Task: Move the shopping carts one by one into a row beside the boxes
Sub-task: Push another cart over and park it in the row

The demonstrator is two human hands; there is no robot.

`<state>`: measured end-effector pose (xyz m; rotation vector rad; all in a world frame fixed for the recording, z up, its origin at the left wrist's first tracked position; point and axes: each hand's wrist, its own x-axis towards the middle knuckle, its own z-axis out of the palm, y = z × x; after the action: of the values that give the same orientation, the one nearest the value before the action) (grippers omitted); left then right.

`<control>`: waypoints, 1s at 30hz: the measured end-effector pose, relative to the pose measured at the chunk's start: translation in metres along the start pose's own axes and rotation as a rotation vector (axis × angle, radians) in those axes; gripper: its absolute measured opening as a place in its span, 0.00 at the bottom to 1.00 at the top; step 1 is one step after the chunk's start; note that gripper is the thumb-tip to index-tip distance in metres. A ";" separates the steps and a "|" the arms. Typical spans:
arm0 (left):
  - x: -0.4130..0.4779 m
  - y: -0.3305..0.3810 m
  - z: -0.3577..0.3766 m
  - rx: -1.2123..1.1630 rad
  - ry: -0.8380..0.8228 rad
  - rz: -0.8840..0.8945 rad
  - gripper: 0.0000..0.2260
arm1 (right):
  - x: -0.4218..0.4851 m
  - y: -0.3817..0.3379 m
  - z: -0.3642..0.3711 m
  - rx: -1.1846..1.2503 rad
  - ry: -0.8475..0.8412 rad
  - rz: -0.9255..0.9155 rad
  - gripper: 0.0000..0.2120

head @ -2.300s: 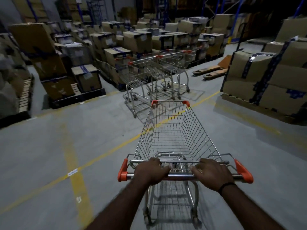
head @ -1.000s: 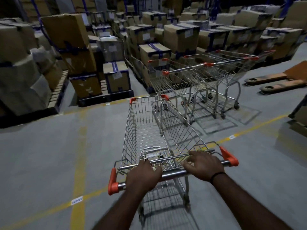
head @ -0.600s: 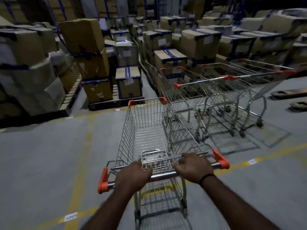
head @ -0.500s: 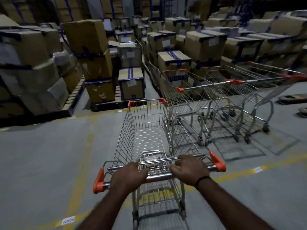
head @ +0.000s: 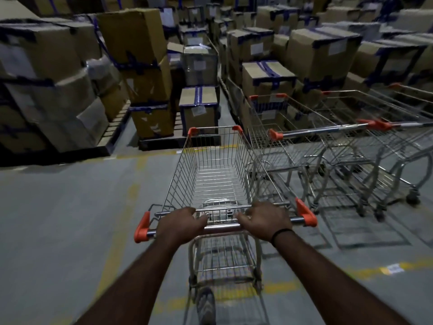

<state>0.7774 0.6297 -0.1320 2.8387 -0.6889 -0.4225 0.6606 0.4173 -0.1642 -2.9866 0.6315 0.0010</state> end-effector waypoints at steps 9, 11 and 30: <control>0.155 -0.009 -0.036 0.023 -0.001 0.036 0.29 | 0.148 -0.003 -0.007 0.003 -0.007 0.008 0.37; 0.183 -0.008 -0.041 0.014 0.006 0.047 0.28 | 0.176 0.000 -0.007 0.011 -0.002 0.009 0.40; 0.313 0.024 -0.060 0.000 0.062 0.014 0.29 | 0.320 0.039 -0.011 -0.002 -0.070 -0.007 0.38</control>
<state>1.0525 0.4676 -0.1414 2.8318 -0.6967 -0.3314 0.9372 0.2520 -0.1622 -2.9757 0.6136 0.1046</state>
